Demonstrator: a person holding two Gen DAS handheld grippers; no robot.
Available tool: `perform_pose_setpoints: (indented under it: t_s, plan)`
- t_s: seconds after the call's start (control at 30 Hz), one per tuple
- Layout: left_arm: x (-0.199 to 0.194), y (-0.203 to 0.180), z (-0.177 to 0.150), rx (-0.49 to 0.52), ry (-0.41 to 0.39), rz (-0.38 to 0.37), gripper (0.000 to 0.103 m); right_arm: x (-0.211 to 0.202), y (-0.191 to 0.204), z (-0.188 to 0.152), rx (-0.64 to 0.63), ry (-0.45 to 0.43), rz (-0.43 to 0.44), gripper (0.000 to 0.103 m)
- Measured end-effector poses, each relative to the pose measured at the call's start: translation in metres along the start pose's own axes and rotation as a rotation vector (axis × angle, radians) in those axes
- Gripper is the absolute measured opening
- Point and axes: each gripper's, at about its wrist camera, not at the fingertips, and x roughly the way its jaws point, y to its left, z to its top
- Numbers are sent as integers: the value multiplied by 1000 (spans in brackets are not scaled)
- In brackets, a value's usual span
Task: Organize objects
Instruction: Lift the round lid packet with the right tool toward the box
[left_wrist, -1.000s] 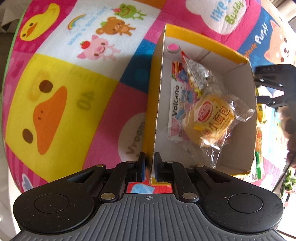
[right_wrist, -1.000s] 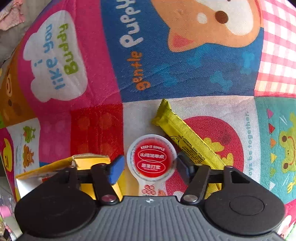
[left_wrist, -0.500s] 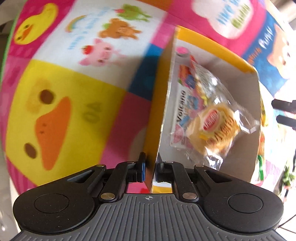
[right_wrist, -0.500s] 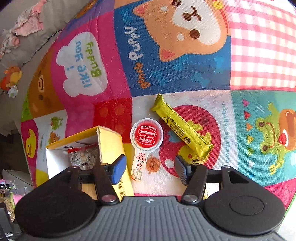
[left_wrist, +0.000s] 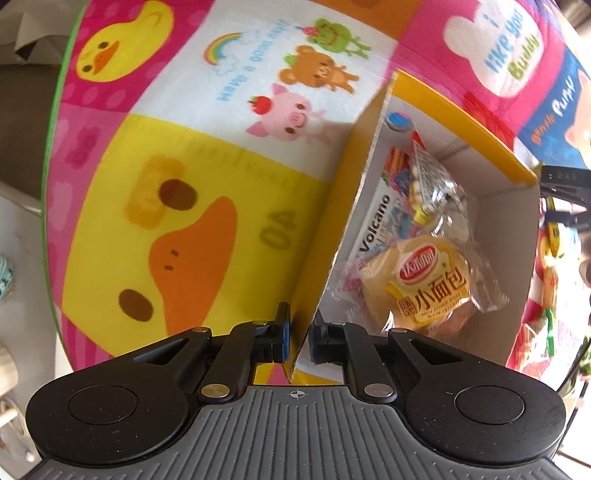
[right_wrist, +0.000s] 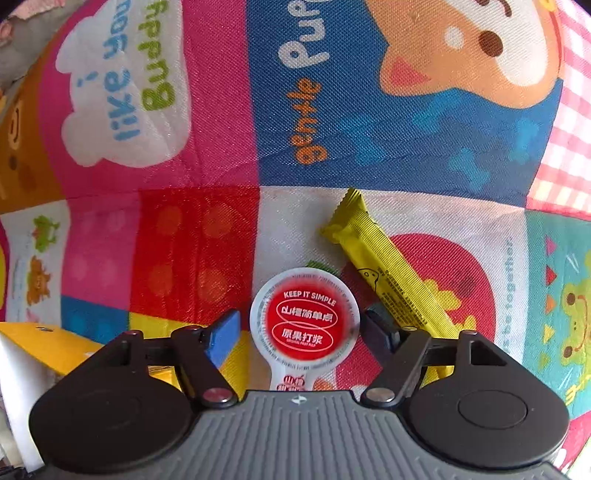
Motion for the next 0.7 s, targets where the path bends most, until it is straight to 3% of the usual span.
perform_pose_setpoints:
  t_s: [0.07,0.2,0.47,0.7]
  plan:
    - [3,-7,0,20,6,-7,11,-4,0,-4,-37,5,4,61]
    - [9,-35,1,84,8,-26,10,-29,-24,-21,12,-15,61,61]
    - [20,-122,-5,400,-5,0,13,-120,-72,-90,116,-81,126,61]
    - [25,-138,-5,383,21,-41,13,-186,-74,-159,196,-79,132,61]
